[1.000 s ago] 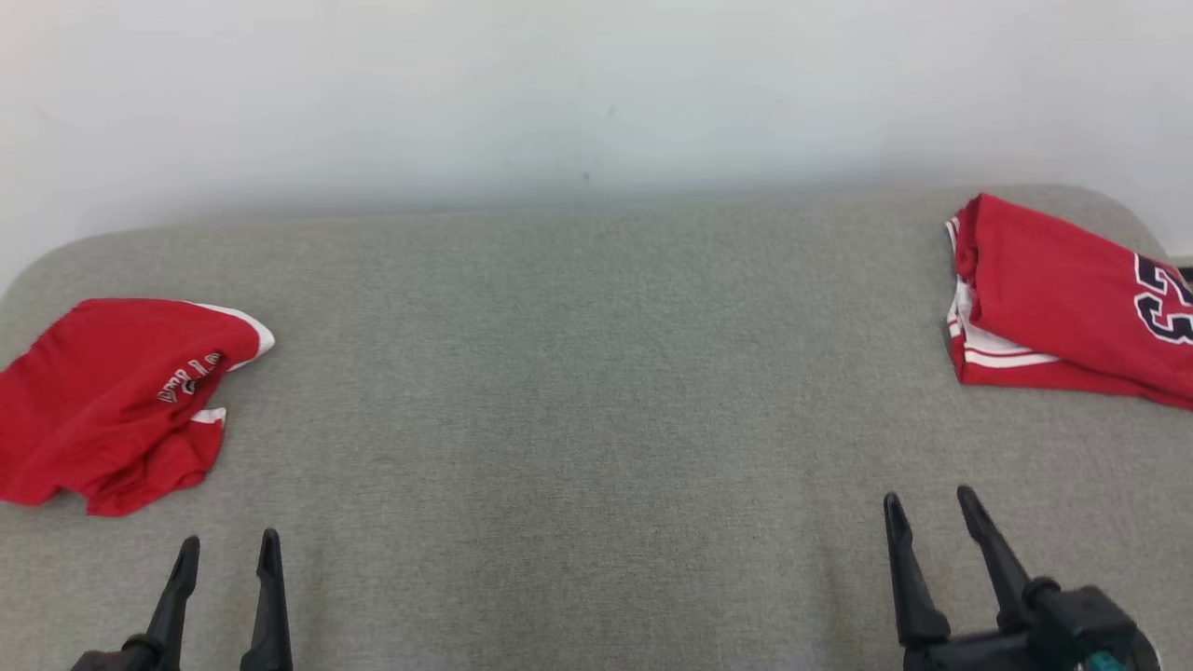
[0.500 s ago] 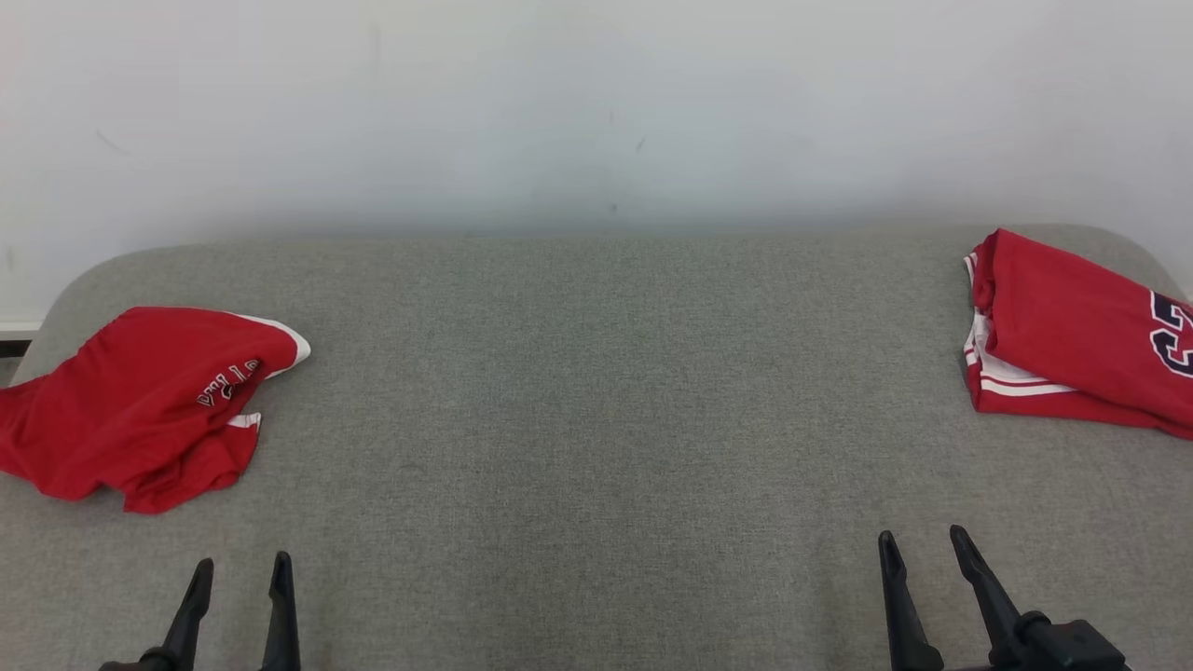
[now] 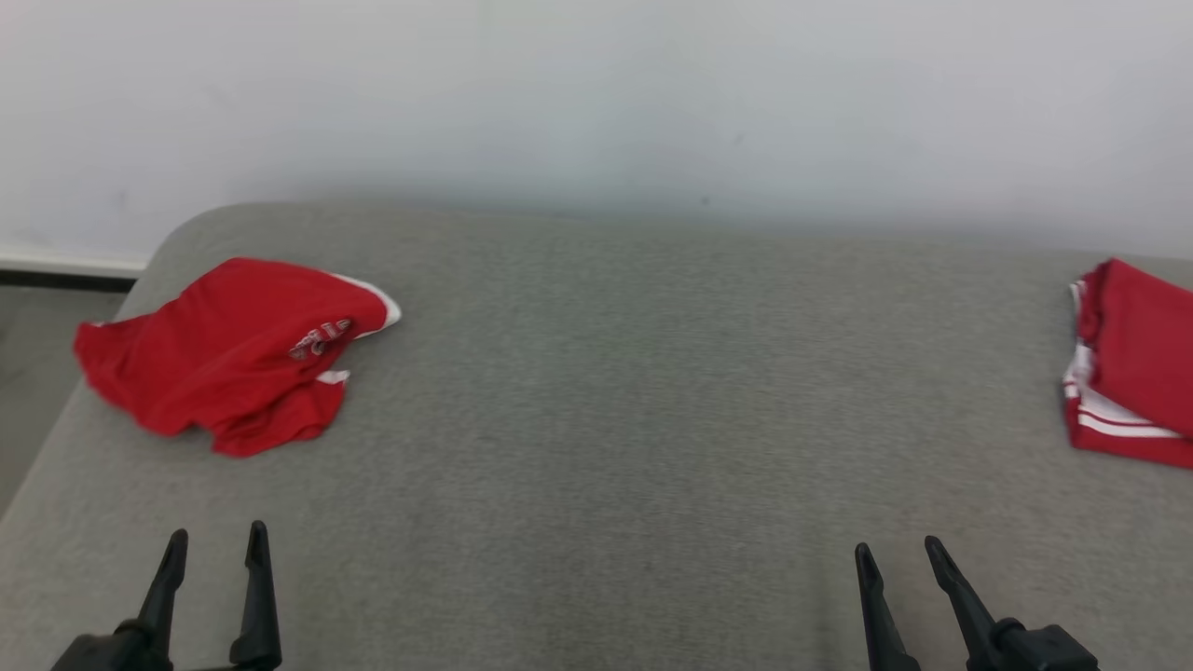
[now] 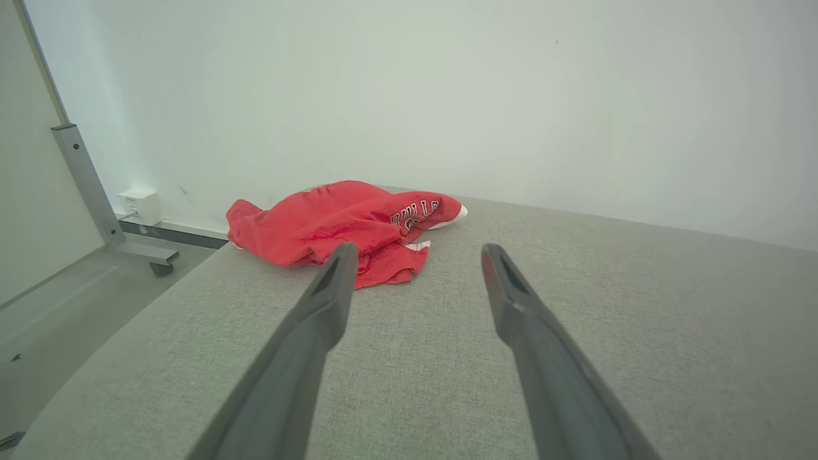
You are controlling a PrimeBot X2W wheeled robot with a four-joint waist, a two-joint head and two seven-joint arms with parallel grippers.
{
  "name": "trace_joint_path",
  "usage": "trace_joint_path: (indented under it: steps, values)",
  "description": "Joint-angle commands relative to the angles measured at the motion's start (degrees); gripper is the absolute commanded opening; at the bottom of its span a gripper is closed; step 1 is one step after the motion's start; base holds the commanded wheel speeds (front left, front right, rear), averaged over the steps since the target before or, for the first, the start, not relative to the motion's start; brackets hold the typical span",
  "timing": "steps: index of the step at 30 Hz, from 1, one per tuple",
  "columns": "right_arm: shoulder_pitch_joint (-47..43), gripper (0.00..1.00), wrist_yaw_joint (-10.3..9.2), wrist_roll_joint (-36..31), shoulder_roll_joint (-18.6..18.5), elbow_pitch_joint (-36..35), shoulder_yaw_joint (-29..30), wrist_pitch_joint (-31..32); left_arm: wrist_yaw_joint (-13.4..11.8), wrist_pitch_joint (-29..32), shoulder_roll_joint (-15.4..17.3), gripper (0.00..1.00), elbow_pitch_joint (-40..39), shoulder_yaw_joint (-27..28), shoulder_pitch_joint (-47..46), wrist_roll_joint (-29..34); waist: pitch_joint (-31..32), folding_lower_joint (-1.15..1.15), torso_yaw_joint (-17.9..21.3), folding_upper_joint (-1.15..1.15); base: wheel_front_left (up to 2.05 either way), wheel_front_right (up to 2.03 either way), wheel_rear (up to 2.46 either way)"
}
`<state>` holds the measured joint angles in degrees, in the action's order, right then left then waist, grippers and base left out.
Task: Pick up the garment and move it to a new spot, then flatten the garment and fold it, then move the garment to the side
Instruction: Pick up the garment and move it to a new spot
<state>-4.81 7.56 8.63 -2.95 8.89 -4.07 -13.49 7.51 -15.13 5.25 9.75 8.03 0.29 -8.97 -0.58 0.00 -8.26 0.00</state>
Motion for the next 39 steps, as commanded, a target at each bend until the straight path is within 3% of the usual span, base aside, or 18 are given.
trace_joint_path:
  steps: [1,10,16,29,36,39]
  values:
    - [0.5,1.00,-0.14,0.5,0.1,0.3,-0.1,-0.2,-0.1,0.0,0.3,1.00,0.2,0.3,-0.8,0.5,-1.0,0.00,-5.6,0.00,0.00,0.00,0.00]
    - [2.7,1.00,-0.14,0.5,0.1,2.4,-0.9,-0.7,-0.2,0.0,0.8,1.00,1.1,3.0,-1.7,0.1,-2.1,0.00,-17.3,0.00,0.00,0.00,0.00]
    - [4.2,1.00,-0.14,0.8,0.1,4.0,-2.1,-0.7,-0.4,0.0,0.3,1.00,0.5,4.8,-1.0,0.0,-2.8,0.00,-22.0,0.00,0.00,0.00,0.00]
    - [6.3,1.00,-0.14,0.4,0.0,6.4,-2.5,-1.0,-0.2,0.0,-0.9,1.00,0.4,7.4,-2.8,-0.1,-3.8,0.00,-22.1,0.00,0.00,0.00,0.00]
    - [8.0,1.00,-0.14,-2.5,0.0,4.1,1.2,-0.4,-0.1,0.0,3.0,1.00,0.9,7.4,-12.8,-2.5,-8.2,0.00,-17.6,0.00,0.00,0.00,0.00]
    - [9.5,1.00,-0.14,-4.8,0.0,2.0,3.0,0.7,-0.1,0.0,6.5,1.00,1.7,7.9,-18.6,-4.0,-12.1,0.00,-13.8,0.00,0.00,0.00,0.00]
